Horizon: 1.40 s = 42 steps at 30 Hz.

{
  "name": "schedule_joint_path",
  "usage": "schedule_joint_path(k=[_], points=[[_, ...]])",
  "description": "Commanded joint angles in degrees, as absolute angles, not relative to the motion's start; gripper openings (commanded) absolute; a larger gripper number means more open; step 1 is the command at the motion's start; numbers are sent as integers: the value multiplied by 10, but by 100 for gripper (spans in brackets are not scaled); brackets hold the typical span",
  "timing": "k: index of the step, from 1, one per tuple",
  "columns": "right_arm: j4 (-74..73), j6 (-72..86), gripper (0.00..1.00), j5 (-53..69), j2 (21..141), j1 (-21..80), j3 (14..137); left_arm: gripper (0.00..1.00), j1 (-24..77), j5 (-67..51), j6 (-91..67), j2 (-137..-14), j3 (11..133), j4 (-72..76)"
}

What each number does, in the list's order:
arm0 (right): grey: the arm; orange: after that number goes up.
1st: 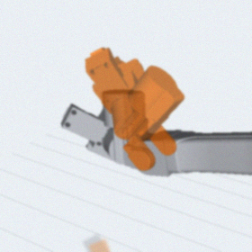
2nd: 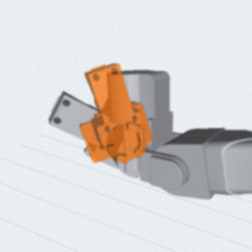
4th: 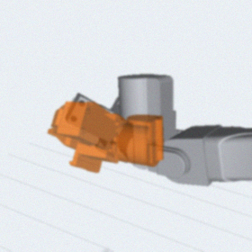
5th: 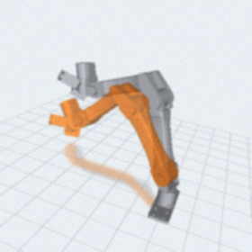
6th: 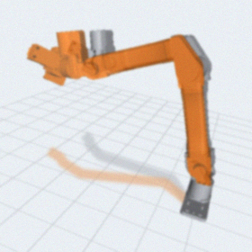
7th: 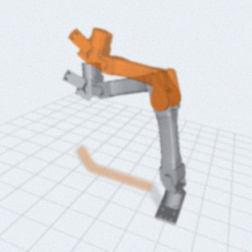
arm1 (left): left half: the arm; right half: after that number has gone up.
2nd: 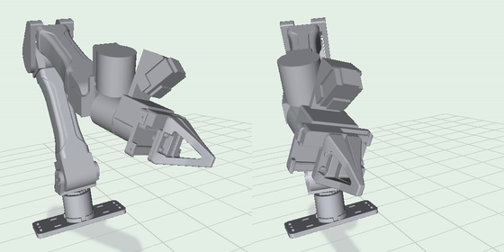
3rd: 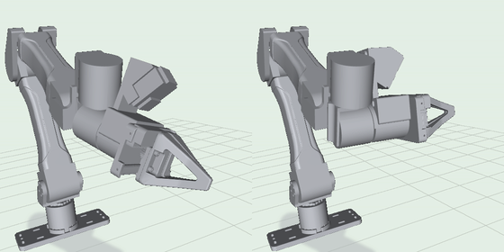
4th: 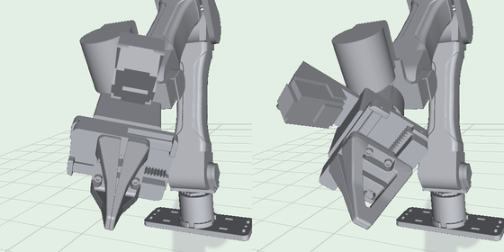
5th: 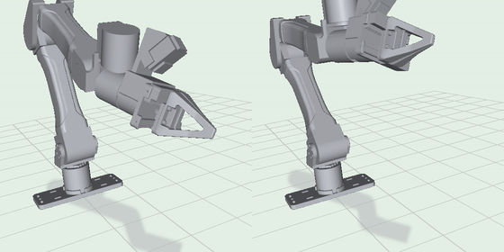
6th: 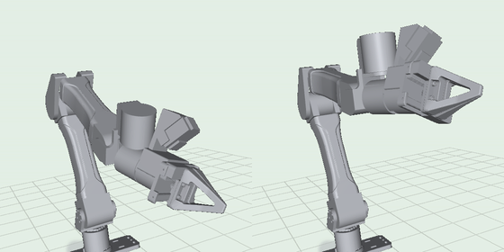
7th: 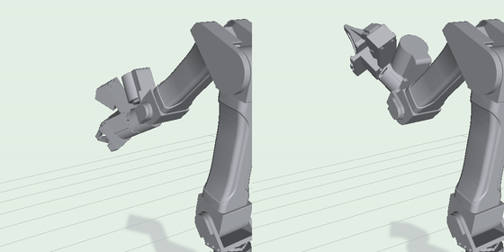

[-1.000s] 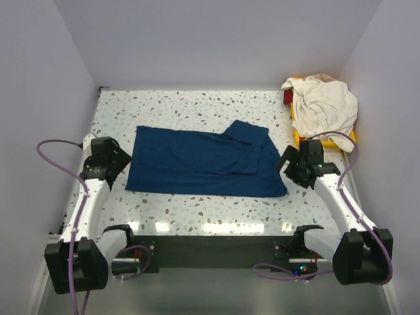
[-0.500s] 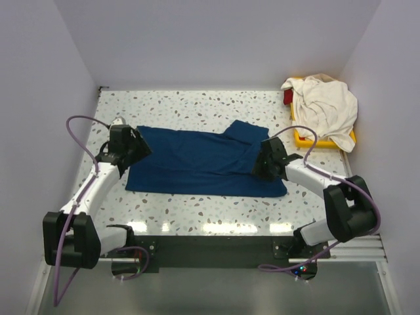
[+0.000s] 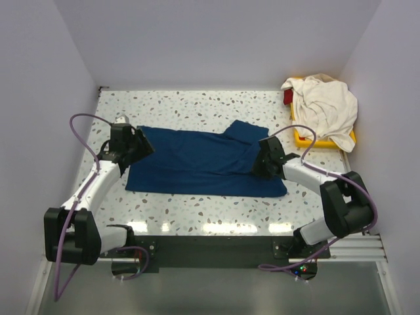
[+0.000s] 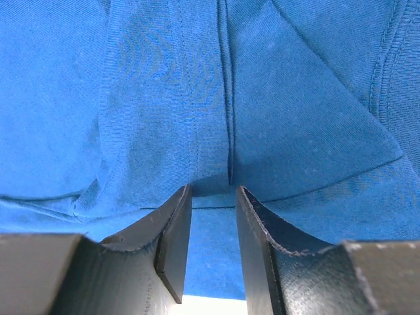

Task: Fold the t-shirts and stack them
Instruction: Fold the tshirt

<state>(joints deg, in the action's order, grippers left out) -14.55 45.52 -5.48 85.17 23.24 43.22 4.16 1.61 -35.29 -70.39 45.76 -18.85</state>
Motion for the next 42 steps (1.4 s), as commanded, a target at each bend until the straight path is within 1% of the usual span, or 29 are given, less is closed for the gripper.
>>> schedule_joint_path(k=[1,5,6,7,9,10,14,22,31,40,41,42], points=[[-122,467,36,-80,852,236,452,66,42,5,-338,-707,475,-166],[-120,463,29,-77,863,236,457,66,42,4,-338,-707,475,-168],[-120,463,27,-77,863,236,458,66,42,5,-338,-706,476,-170],[-120,461,18,-78,863,236,461,66,42,4,-338,-707,476,-169],[-123,458,14,-77,863,236,474,66,42,4,-337,-706,477,-170],[-125,454,10,-76,864,236,479,66,42,4,-337,-705,478,-171],[-130,444,3,-70,881,244,515,65,42,4,-337,-705,476,-172],[-130,430,0,-73,950,287,585,65,42,3,-337,-710,473,-169],[-135,405,0,-97,1037,334,685,65,42,3,-340,-724,472,-167],[-108,393,0,-90,1079,345,727,65,42,3,-344,-739,475,-166],[-108,391,1,-89,1085,347,728,66,42,3,-345,-740,475,-165],[-106,389,4,-87,1087,350,729,66,42,3,-346,-741,475,-164]])
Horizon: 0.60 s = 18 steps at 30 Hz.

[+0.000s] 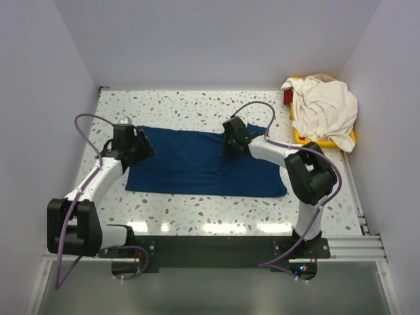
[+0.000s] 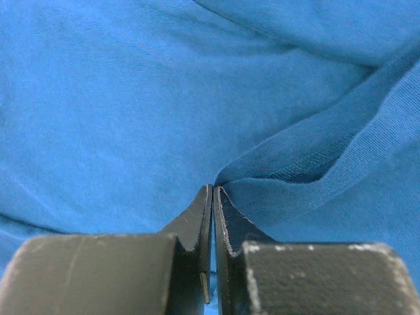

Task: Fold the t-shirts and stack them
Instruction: Fold the tshirt

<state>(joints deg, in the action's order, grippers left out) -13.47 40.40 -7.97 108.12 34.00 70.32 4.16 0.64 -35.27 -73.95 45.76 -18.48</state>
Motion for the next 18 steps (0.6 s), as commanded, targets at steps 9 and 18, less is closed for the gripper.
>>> schedule_joint_path(k=[9,18], points=[[-158,304,52,-145,1057,321,785,68,42,51,-383,-816,577,-160],[-219,275,41,-71,1119,146,872,68,41,69,-398,-947,696,-155]])
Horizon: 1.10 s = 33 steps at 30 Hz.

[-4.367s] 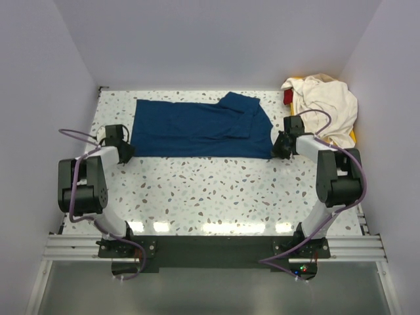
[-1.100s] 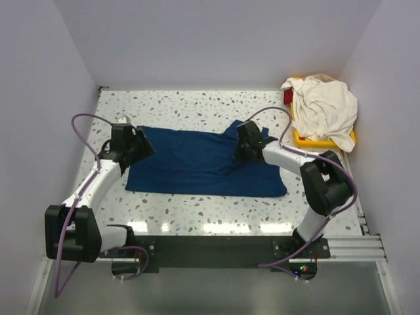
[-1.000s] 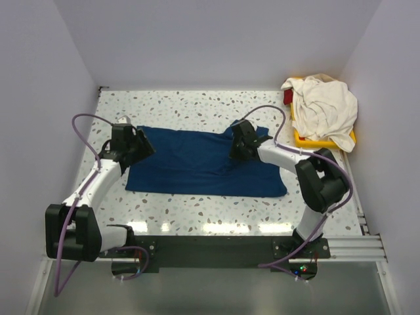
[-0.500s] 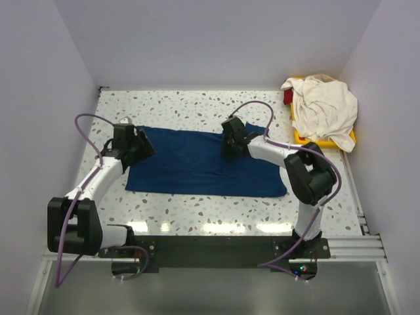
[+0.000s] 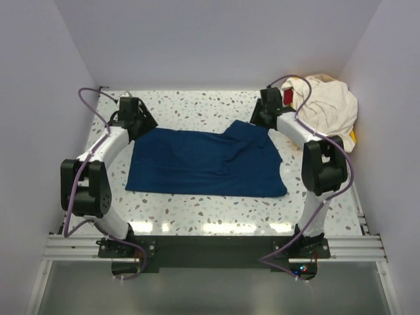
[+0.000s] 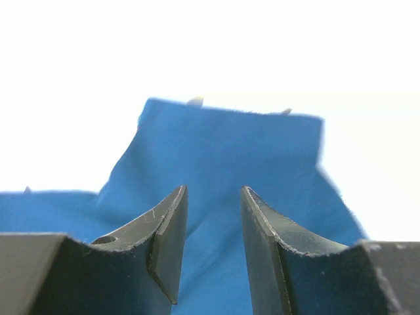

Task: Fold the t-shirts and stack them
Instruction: Fold the tshirt

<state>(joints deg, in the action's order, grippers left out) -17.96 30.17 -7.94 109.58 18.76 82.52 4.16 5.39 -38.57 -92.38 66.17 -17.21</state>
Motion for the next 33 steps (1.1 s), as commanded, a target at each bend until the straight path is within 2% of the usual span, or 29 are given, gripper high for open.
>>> schedule_joint_path(k=[1,12,33], points=[[-230,270,41,-70,1129,137,889,68,41,69,-399,-954,707,-156],[-276,269,38,-75,1252,87,983,68,41,59,-396,-999,734,-148],[-257,276,41,-121,1212,75,921,68,35,53,-388,-1014,738,-145]])
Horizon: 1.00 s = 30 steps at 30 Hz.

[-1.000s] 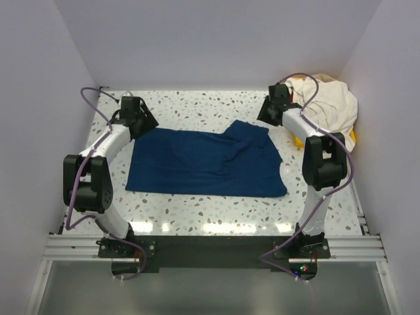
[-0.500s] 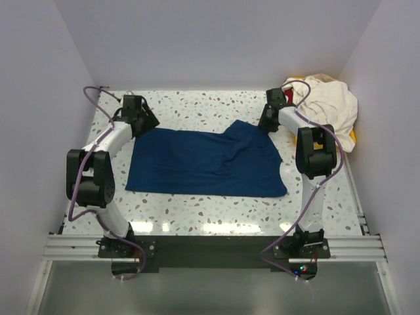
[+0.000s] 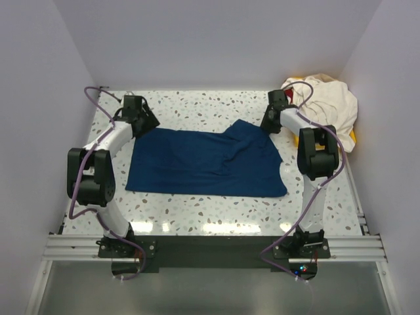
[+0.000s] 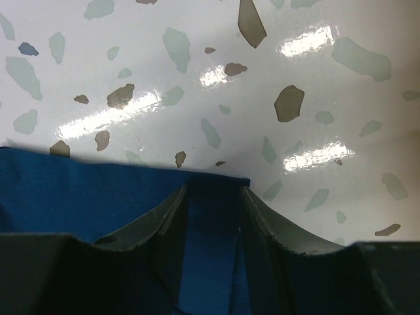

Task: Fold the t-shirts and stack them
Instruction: Fold the tshirt

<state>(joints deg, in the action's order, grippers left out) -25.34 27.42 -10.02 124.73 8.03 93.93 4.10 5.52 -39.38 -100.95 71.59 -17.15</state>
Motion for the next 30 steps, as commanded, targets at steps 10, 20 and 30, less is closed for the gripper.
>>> schedule_joint_path(k=[10,20,30], points=[[-257,272,46,-133,1180,72,913,68,31,48,-388,-1020,734,-141],[-246,281,43,-120,1198,71,896,68,27,45,-389,-1028,737,-137],[-263,281,26,-102,1252,70,961,68,20,54,-398,-1050,744,-132]])
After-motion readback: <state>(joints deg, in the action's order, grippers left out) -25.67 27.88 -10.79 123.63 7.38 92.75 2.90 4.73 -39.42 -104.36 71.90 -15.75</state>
